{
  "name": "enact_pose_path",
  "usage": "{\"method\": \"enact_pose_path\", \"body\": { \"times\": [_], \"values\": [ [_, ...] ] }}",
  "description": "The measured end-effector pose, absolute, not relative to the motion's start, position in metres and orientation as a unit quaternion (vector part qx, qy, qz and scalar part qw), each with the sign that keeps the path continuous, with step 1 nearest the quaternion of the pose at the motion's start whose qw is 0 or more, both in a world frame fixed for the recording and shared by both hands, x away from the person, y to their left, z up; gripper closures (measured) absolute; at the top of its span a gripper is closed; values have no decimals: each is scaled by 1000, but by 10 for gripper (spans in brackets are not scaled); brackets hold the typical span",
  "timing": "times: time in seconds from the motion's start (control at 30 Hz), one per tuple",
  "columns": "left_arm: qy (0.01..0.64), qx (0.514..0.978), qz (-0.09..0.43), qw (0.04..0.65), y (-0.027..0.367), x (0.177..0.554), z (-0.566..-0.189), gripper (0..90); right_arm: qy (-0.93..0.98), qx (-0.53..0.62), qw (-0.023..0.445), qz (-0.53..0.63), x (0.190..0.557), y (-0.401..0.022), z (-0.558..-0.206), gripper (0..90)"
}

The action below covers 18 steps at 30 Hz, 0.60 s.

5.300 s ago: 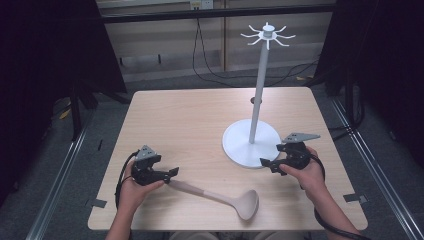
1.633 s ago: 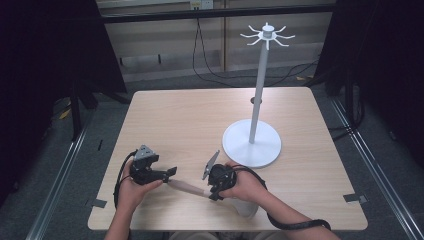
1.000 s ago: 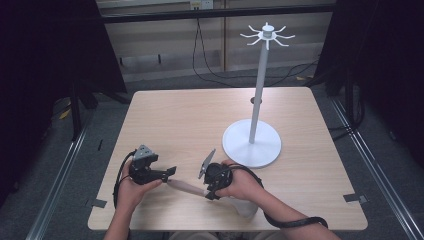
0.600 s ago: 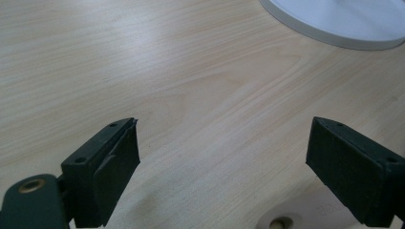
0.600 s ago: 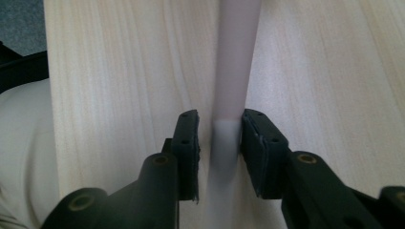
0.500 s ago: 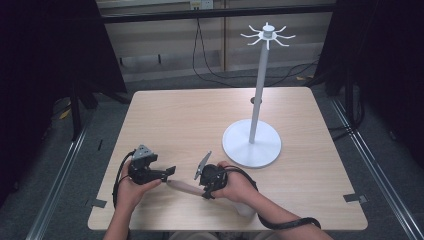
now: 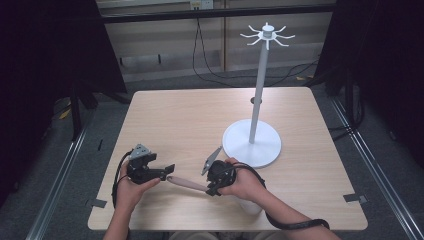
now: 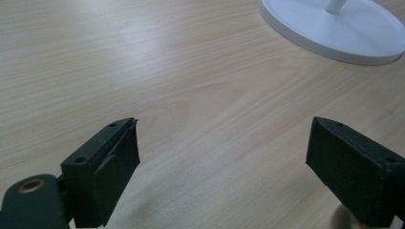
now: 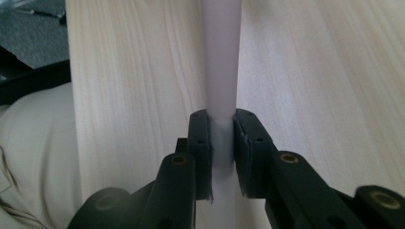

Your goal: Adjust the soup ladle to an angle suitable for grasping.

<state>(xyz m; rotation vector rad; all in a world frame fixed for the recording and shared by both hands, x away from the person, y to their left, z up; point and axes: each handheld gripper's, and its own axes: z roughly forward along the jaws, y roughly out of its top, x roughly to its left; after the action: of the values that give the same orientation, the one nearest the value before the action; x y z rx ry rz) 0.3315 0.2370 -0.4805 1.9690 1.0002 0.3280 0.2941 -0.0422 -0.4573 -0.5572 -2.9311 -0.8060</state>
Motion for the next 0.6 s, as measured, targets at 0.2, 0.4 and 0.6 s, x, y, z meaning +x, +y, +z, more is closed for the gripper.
{"method": "enact_pose_path", "body": {
  "times": [0.2,0.4,0.6],
  "values": [
    [408,786,129,447,237,332,-481,104,-942,-183,24,-280,293,-56,-447,781],
    [408,785,128,447,237,332,-481,102,-939,-177,24,-294,292,-65,-439,782],
    [408,785,127,448,235,332,-482,102,-926,-188,19,-326,295,-80,-428,782]
  ]
}}
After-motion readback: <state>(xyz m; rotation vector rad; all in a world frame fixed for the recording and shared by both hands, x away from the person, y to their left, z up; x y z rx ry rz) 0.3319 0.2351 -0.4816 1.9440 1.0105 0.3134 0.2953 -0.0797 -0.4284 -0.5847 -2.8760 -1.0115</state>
